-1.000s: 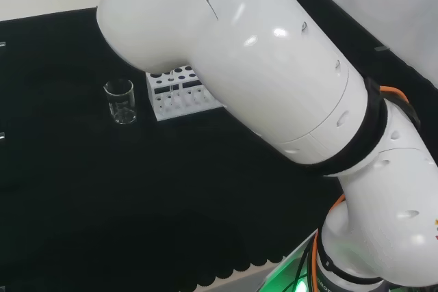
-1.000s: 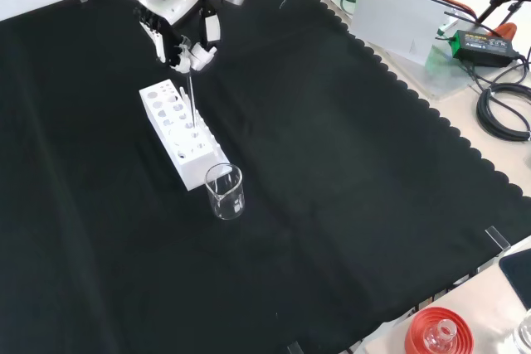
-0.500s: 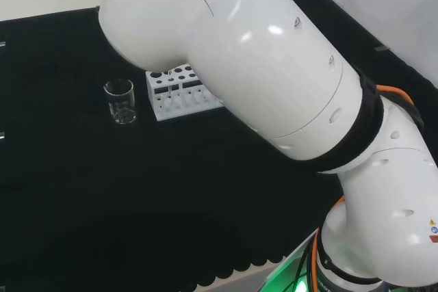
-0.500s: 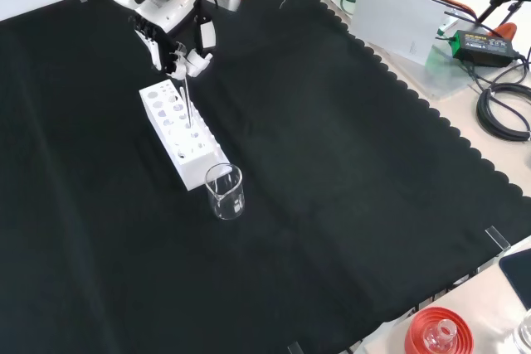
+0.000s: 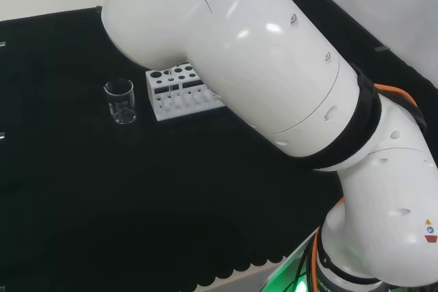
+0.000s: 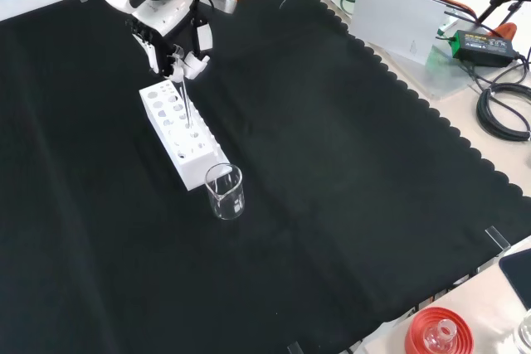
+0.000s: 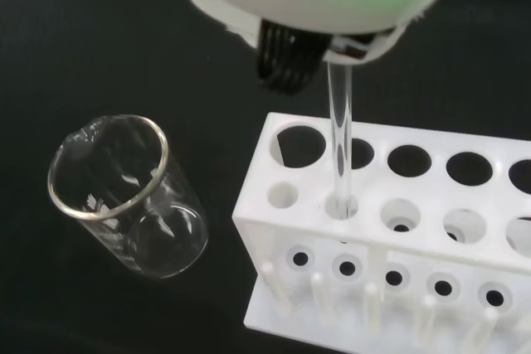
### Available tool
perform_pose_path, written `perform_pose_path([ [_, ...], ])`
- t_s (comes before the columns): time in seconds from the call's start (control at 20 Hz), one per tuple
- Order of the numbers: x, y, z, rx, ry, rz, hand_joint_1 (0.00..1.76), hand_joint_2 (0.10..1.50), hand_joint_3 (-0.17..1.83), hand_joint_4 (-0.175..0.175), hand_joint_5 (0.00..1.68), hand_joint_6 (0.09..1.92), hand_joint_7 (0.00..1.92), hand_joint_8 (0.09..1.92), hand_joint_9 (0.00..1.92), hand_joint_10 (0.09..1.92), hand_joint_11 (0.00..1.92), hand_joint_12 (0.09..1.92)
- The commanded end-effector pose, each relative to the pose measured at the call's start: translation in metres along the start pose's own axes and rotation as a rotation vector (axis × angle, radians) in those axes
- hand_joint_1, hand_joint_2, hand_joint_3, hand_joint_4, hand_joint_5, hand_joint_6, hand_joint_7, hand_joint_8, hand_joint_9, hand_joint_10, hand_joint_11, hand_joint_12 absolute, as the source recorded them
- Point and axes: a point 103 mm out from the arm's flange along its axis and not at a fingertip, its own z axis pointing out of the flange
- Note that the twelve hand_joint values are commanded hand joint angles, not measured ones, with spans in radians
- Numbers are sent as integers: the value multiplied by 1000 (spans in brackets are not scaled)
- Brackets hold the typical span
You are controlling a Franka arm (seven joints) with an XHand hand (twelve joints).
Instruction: Put the glass rod back on the white test tube rack.
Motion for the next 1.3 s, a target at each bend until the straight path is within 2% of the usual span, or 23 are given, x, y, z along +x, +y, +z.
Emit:
perform_pose_path([
  [0.05, -2, 2, 6, 15, -7, -2, 1333, 506, 924, -175, 1166, 823, 1461, 629, 1754, 352, 1616, 542],
  [0.95, 2, 21, 20, 53, 10, -40, 1333, 507, 924, -175, 1164, 826, 1460, 631, 1753, 352, 1616, 543],
  [1.3, 1, 24, 23, 63, 15, -33, 1333, 507, 924, -175, 1163, 829, 1460, 631, 1754, 352, 1617, 545],
])
